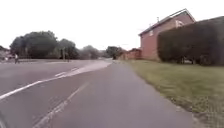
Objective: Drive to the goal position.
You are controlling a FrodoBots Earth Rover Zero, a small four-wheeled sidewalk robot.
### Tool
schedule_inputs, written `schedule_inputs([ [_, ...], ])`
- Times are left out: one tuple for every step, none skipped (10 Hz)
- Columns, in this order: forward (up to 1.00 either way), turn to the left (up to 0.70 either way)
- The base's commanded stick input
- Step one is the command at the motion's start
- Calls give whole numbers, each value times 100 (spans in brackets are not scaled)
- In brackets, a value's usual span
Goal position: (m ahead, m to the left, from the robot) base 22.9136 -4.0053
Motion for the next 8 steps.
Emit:
schedule_inputs([
  [100,0],
  [100,0],
  [100,0],
  [100,0],
  [100,0],
  [100,0],
  [100,-38],
  [100,-40],
])
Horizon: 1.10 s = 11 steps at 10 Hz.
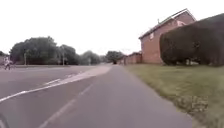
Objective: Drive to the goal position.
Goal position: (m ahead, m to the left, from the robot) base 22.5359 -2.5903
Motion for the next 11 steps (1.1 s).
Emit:
schedule_inputs([
  [100,-19],
  [100,0],
  [100,0],
  [100,0],
  [100,0],
  [100,0],
  [100,0],
  [100,0],
  [100,0],
  [100,0],
  [100,0],
])
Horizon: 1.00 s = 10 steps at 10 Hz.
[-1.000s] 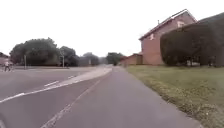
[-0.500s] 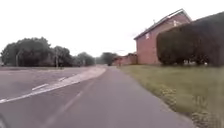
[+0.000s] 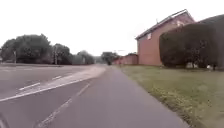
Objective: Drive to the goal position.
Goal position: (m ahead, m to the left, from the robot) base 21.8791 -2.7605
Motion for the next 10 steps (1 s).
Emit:
schedule_inputs([
  [100,0],
  [100,0],
  [100,0],
  [100,0],
  [100,0],
  [100,0],
  [100,0],
  [100,0],
  [100,0],
  [100,0],
])
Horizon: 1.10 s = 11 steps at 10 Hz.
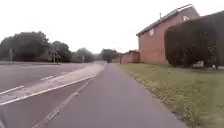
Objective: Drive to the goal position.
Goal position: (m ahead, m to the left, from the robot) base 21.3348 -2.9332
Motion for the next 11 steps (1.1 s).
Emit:
schedule_inputs([
  [100,0],
  [100,0],
  [100,0],
  [100,0],
  [100,0],
  [100,0],
  [100,0],
  [100,0],
  [100,0],
  [100,0],
  [100,0],
])
